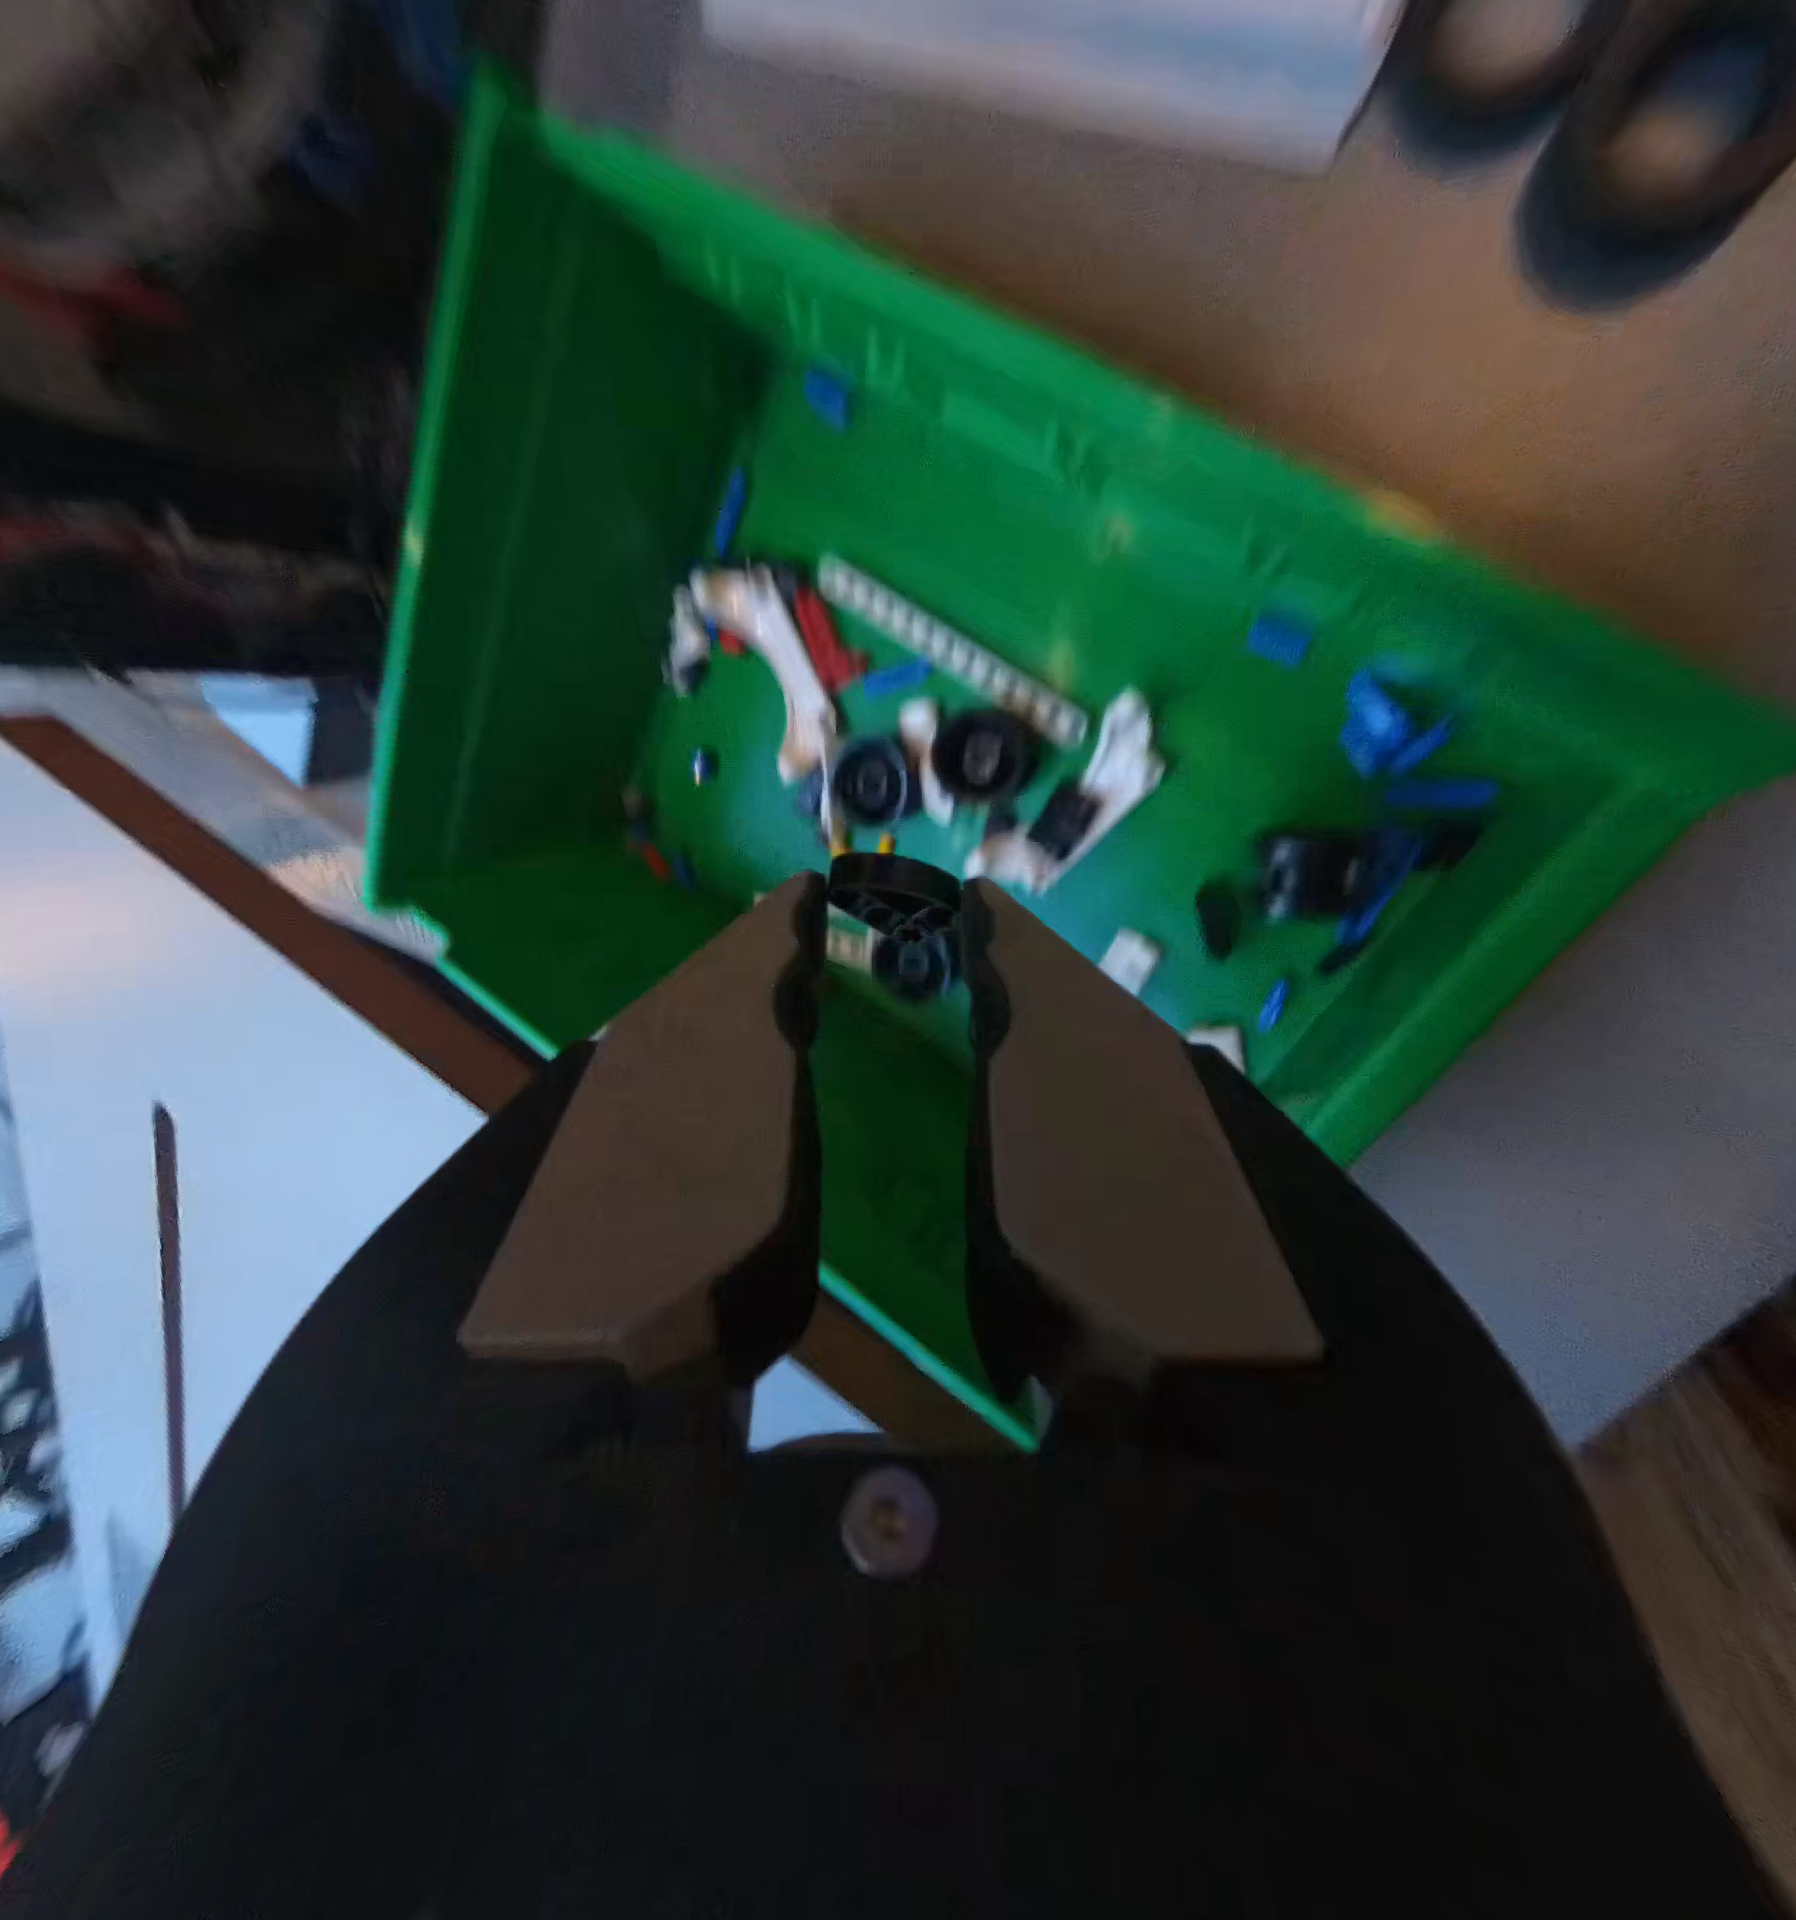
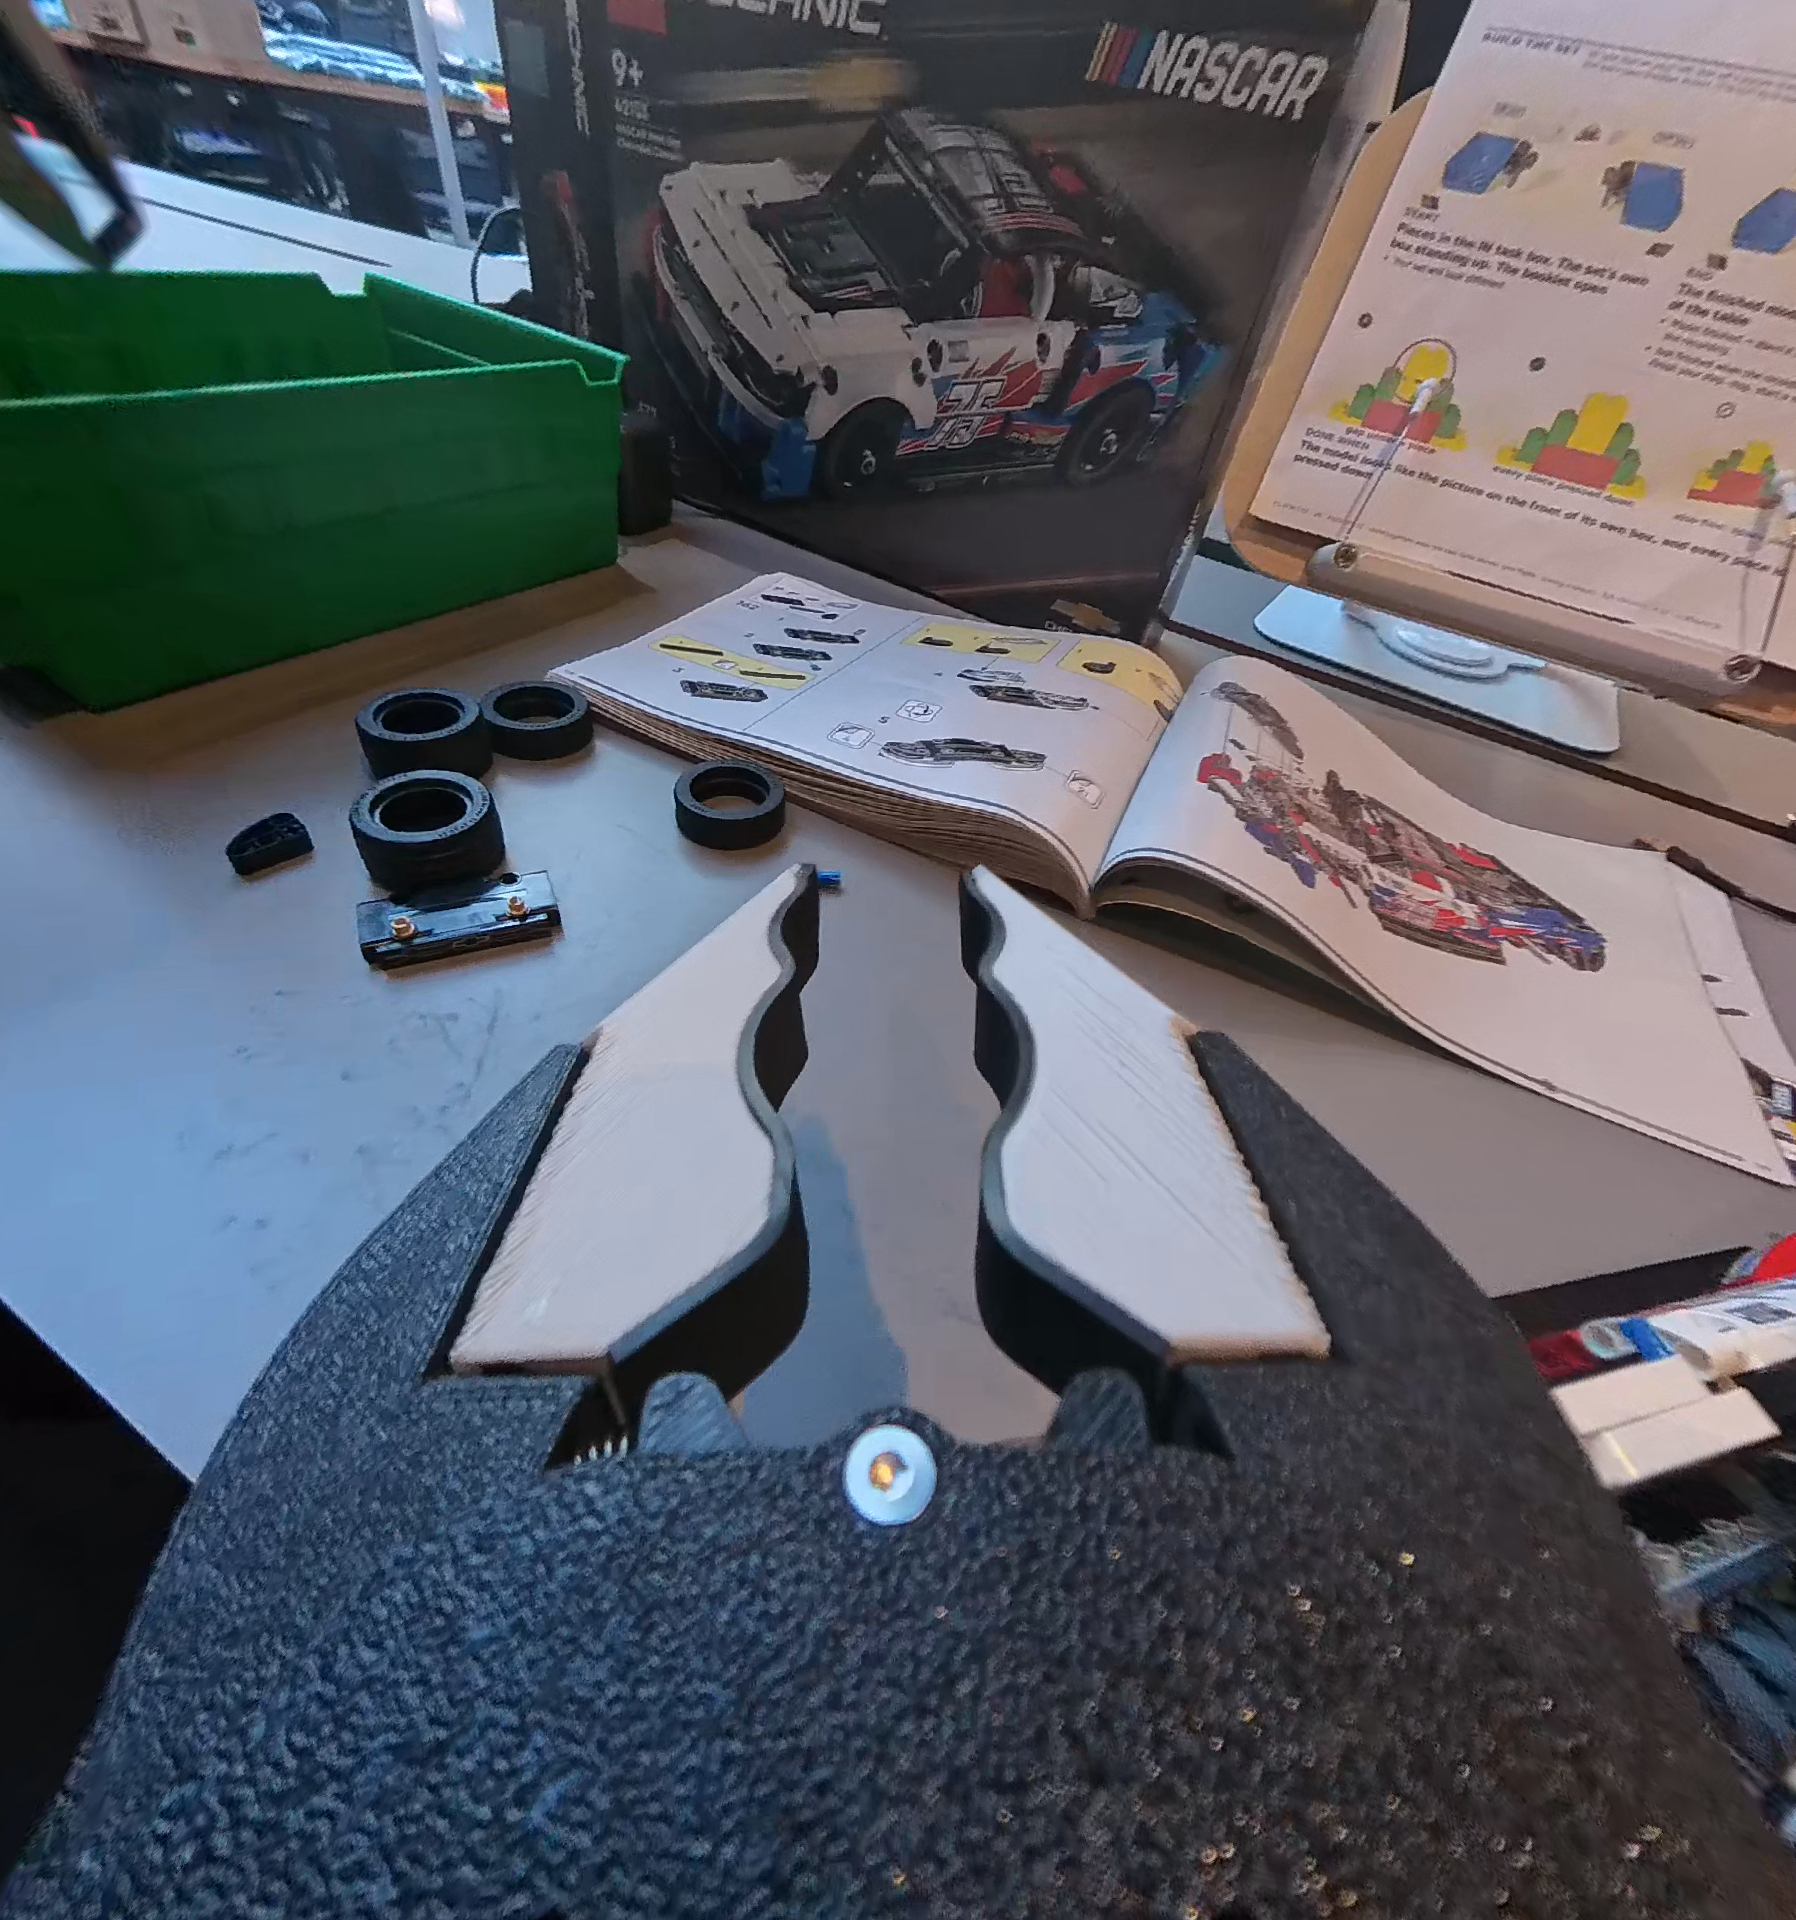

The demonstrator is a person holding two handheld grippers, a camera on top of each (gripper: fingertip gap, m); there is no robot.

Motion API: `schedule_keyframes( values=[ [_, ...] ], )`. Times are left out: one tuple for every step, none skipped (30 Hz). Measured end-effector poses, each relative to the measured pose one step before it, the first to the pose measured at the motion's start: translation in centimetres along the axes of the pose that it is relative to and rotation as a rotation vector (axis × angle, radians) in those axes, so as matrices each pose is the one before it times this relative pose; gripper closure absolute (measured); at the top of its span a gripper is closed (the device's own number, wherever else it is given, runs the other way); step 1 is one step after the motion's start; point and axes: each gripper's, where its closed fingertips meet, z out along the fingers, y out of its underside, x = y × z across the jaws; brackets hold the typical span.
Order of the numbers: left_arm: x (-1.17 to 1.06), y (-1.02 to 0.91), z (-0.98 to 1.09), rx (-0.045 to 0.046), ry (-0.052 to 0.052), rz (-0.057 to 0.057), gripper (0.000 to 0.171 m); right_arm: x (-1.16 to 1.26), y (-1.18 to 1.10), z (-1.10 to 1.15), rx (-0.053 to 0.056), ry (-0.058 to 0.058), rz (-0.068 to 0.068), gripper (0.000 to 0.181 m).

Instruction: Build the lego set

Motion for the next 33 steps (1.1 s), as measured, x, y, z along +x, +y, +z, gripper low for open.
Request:
schedule_keyframes(
  values=[
    [0.696,-3.305,-1.287,0.14913,0.0023,0.0051,0.148,-0.172,0.128,0.150,-0.0038,-0.0062,-0.0019,0.155],
    [1.555,-3.259,-0.725,0.13029,0.0321,0.0068,0.149,-0.157,0.077,0.136,-0.0013,-0.0052,-0.0036,0.155],
    [2.006,-2.952,-0.008,0.09252,0.0492,0.0083,0.149,-0.133,0.031,0.106,-0.0005,-0.0042,-0.0060,0.155],
    [2.161,-2.732,0.708,0.06868,0.0465,0.0015,0.149,-0.054,0.041,0.075,-0.0017,0.0004,-0.0087,0.155],
    [2.356,-2.375,1.200,0.05389,0.0550,0.0025,0.148,0.050,0.042,0.022,-0.0021,0.0047,-0.0074,0.155],
    [2.482,-2.080,1.694,0.04080,0.0600,0.0047,0.149,0.102,0.026,-0.019,-0.0009,0.0057,-0.0033,0.155],
    [2.062,-1.790,1.941,0.04112,0.0414,-0.0014,0.149,0.193,0.066,-0.062,-0.0014,0.0074,-0.0001,0.155],
    [1.880,-1.385,2.215,0.03360,0.0379,-0.0016,0.149,0.302,0.156,-0.083,-0.0050,0.0124,0.0028,0.155],
    [1.513,-0.737,2.370,0.01337,0.0296,0.0008,0.148,0.373,0.178,-0.100,-0.0063,0.0145,0.0072,0.155],
    [0.842,-0.303,2.414,-0.00112,0.0064,-0.0064,0.148,0.335,0.063,-0.154,-0.0010,0.0118,0.0098,0.156],
    [0.511,0.057,2.151,-0.00708,0.0031,-0.0111,0.148,0.339,0.022,-0.167,0.0013,0.0125,0.0074,0.157],
    [0.399,0.646,2.068,-0.03071,0.0041,-0.0098,0.148,0.307,0.110,-0.161,-0.0034,0.0119,0.0028,0.158],
    [0.163,1.156,1.737,-0.05853,-0.0057,-0.0177,0.148,0.227,0.203,-0.128,-0.0077,0.0079,0.0007,0.158],
    [0.127,1.183,1.484,-0.05709,-0.0046,-0.0146,0.148,0.122,0.218,-0.129,-0.0066,0.0030,0.0016,0.158],
    [0.323,1.224,1.125,-0.04932,0.0053,-0.0042,0.148,0.050,0.171,-0.141,-0.0044,-0.0004,0.0031,0.158],
    [0.289,1.071,0.829,-0.03821,0.0012,0.0007,0.147,-0.011,0.173,-0.140,-0.0041,-0.0022,0.0042,0.158],
    [0.074,0.260,0.341,0.01103,-0.0105,-0.0011,0.147,-0.065,0.145,-0.122,-0.0034,-0.0040,0.0031,0.158],
    [0.162,-0.040,-0.261,0.02661,-0.0037,0.0055,0.142,-0.114,0.165,-0.104,-0.0043,-0.0045,0.0003,0.159],
    [-0.101,0.211,-0.271,-0.00703,-0.0177,0.0134,0.137,-0.122,0.174,-0.074,-0.0061,-0.0034,-0.0022,0.159],
    [-0.384,0.155,-0.317,-0.01000,-0.0318,0.0048,0.128,-0.125,0.161,-0.046,-0.0065,-0.0031,-0.0027,0.159],
    [-0.254,-0.004,-0.369,0.00404,-0.0203,-0.0039,0.122,-0.151,0.104,-0.036,-0.0048,-0.0037,-0.0026,0.159],
    [0.069,-0.060,-0.485,0.01202,0.0010,-0.0106,0.121,-0.143,0.096,-0.036,-0.0040,-0.0037,-0.0027,0.159],
    [0.204,-0.078,-0.623,0.01464,0.0087,-0.0174,0.121,-0.135,0.090,-0.047,-0.0042,-0.0024,-0.0021,0.159],
    [0.269,-0.071,-0.793,0.01583,0.0039,-0.0191,0.120,-0.123,0.054,-0.053,-0.0026,-0.0023,-0.0011,0.159],
    [0.465,-0.050,-0.963,0.01843,-0.0012,-0.0151,0.119,-0.150,0.039,-0.064,-0.0012,-0.0035,-0.0002,0.159],
    [0.618,-0.148,-1.126,0.03632,-0.0041,-0.0053,0.119,-0.167,0.024,-0.063,-0.0008,-0.0046,0.0001,0.159],
    [0.633,-0.325,-1.116,0.05848,-0.0140,-0.0037,0.120,-0.204,0.061,-0.049,-0.0010,-0.0052,0.0005,0.159],
    [0.613,-0.327,-1.082,0.06673,-0.0147,-0.0009,0.123,-0.242,0.090,-0.001,-0.0021,-0.0071,-0.0001,0.159],
    [0.526,-0.235,-0.954,0.06399,-0.0162,0.0032,0.126,-0.270,0.140,0.046,-0.0043,-0.0080,-0.0032,0.159],
    [0.473,-0.128,-0.871,0.06010,-0.0135,0.0066,0.128,-0.206,0.176,0.095,-0.0070,-0.0045,-0.0073,0.160],
    [0.283,0.054,-0.665,0.05449,-0.0166,0.0088,0.129,-0.108,0.144,0.120,-0.0087,0.0003,-0.0102,0.160],
    [0.114,0.182,-0.556,0.04742,-0.0171,0.0102,0.129,-0.040,0.068,0.142,-0.0076,0.0013,-0.0091,0.160],
    [0.093,0.376,-0.458,0.03524,-0.0109,0.0048,0.129,-0.042,0.056,0.161,-0.0073,-0.0014,-0.0041,0.162]
  ],
)
